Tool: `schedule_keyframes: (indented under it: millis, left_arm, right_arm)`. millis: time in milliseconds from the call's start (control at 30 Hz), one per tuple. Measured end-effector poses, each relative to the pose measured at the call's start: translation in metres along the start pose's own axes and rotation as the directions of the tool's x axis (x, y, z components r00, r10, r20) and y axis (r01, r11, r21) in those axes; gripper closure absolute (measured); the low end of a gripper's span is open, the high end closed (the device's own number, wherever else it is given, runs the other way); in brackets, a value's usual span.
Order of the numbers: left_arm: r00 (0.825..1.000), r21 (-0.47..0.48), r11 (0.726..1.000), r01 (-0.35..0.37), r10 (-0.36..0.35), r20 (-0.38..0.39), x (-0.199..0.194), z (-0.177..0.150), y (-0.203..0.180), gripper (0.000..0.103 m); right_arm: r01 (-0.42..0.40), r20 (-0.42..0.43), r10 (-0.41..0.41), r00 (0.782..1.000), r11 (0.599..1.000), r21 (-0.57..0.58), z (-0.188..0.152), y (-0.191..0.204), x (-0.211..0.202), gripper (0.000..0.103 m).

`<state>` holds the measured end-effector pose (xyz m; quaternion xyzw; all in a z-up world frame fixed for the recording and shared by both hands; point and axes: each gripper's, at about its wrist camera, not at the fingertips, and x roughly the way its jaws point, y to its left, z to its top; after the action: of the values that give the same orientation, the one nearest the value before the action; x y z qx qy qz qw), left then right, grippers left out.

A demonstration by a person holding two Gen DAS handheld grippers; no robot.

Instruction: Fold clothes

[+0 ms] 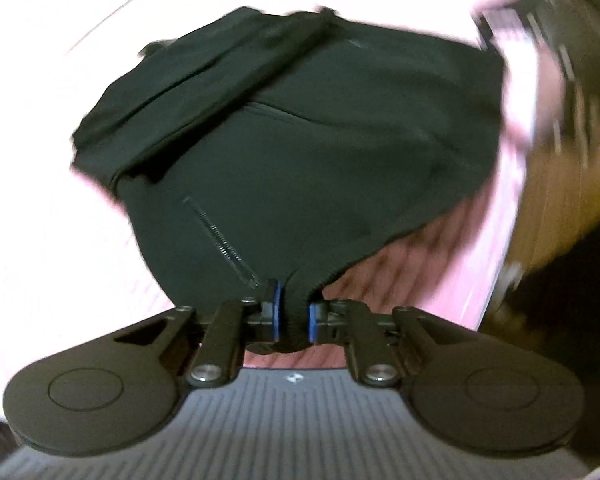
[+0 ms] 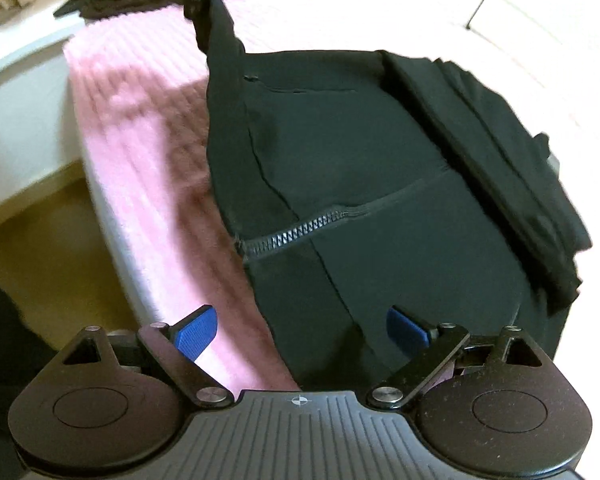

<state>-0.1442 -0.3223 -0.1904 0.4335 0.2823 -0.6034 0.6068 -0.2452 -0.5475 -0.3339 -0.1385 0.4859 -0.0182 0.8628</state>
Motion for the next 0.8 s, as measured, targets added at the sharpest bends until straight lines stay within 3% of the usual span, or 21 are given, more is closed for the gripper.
schedule_keyframes:
  millis: [67,133,167,200,267,433,500,600,700,800]
  left_arm:
    - [0.999,-0.13,0.991,0.03,-0.031,-0.01,-0.004,0.002,0.014,0.093]
    - [0.999,-0.2,0.979,0.043,-0.047,-0.014,-0.005,0.01,0.024,0.093]
    - [0.999,-0.217,0.975,0.046,-0.051,-0.013,-0.008,0.012,0.025,0.093]
    - [0.999,-0.224,0.973,0.047,-0.051,-0.012,-0.009,0.014,0.026,0.093]
    - [0.999,-0.213,0.976,0.04,-0.043,-0.011,-0.011,0.016,0.024,0.093]
    - [1.0,-0.077,0.997,-0.01,0.008,-0.026,-0.008,0.017,0.008,0.093]
    - [0.999,0.007,0.999,-0.037,0.038,-0.038,-0.004,0.016,-0.001,0.093]
    - [0.996,0.15,0.987,-0.062,0.072,-0.06,0.0,0.013,-0.018,0.095]
    - [0.995,0.286,0.956,-0.057,0.079,-0.065,-0.007,0.005,-0.034,0.096]
    - [0.996,0.337,0.94,-0.051,0.074,-0.056,-0.02,-0.006,-0.045,0.097]
  right_arm:
    - [0.056,-0.01,-0.056,0.998,0.998,-0.027,-0.006,-0.003,0.01,0.009]
    - [0.114,-0.027,-0.115,0.993,0.992,-0.05,-0.016,-0.011,0.016,0.015]
    - [0.141,-0.05,-0.144,0.988,0.988,-0.061,-0.023,-0.018,0.016,0.034]
    - [0.168,-0.074,-0.174,0.982,0.983,-0.074,-0.031,-0.024,0.015,0.044]
    - [0.184,-0.101,-0.193,0.976,0.978,-0.097,-0.045,-0.037,0.01,0.046]
    - [0.217,-0.163,-0.242,0.956,0.964,-0.157,-0.081,-0.069,-0.001,0.08]
    - [0.186,-0.168,-0.218,0.961,0.965,-0.186,-0.082,-0.072,-0.004,0.099]
    - [0.151,-0.181,-0.183,0.966,0.972,-0.178,-0.073,-0.08,-0.013,0.101]
    - [0.116,-0.184,-0.149,0.972,0.977,-0.179,-0.064,-0.08,-0.034,0.101]
    - [0.08,-0.175,-0.112,0.978,0.98,-0.181,-0.055,-0.074,-0.063,0.101]
